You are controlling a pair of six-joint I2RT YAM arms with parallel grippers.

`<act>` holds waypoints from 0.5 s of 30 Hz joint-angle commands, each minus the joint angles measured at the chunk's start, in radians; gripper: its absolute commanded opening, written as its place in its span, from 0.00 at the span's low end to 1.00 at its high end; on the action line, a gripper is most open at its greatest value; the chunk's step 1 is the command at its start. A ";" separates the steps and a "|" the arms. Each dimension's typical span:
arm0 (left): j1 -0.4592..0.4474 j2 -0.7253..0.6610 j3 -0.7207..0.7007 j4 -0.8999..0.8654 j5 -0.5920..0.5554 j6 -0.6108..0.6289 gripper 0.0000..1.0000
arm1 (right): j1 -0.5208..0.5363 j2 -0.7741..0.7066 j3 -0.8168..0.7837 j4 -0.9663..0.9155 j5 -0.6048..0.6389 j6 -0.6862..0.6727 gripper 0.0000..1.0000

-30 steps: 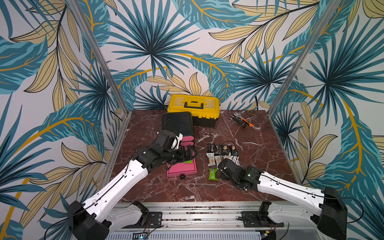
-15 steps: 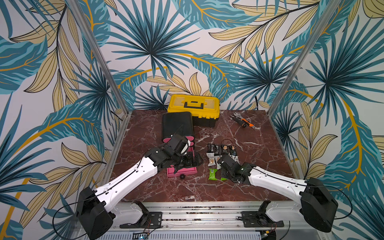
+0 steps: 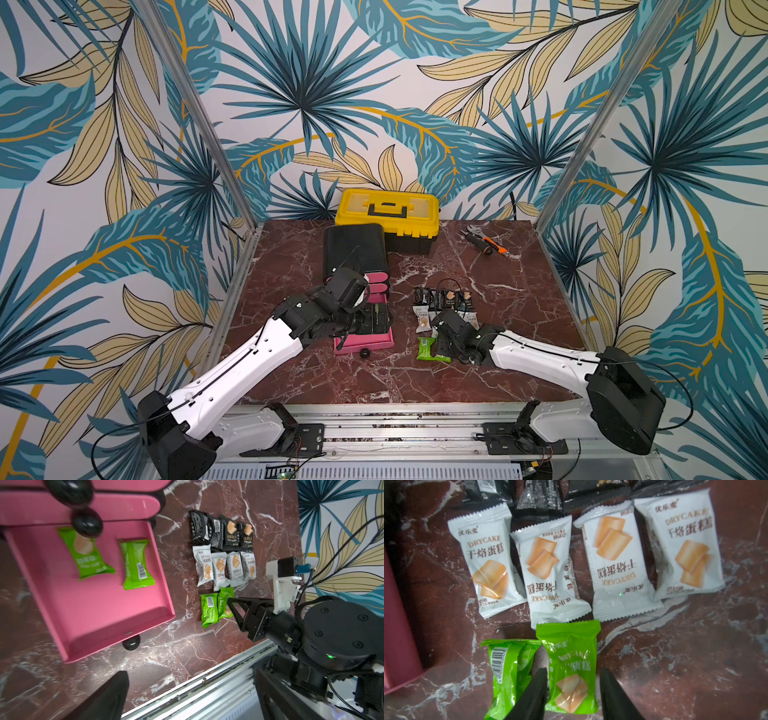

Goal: Take the cookies out of the drawer
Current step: Place the cookie at the center of the board.

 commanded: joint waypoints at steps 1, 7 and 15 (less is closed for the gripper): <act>0.024 -0.064 0.057 -0.095 -0.184 0.086 1.00 | -0.002 -0.053 0.023 -0.066 0.023 -0.008 0.53; 0.218 -0.106 0.042 -0.083 -0.059 0.133 1.00 | 0.016 -0.126 0.128 -0.167 0.061 0.011 0.57; 0.312 -0.128 -0.118 0.035 0.089 0.022 1.00 | 0.160 -0.030 0.276 -0.002 0.067 0.181 0.58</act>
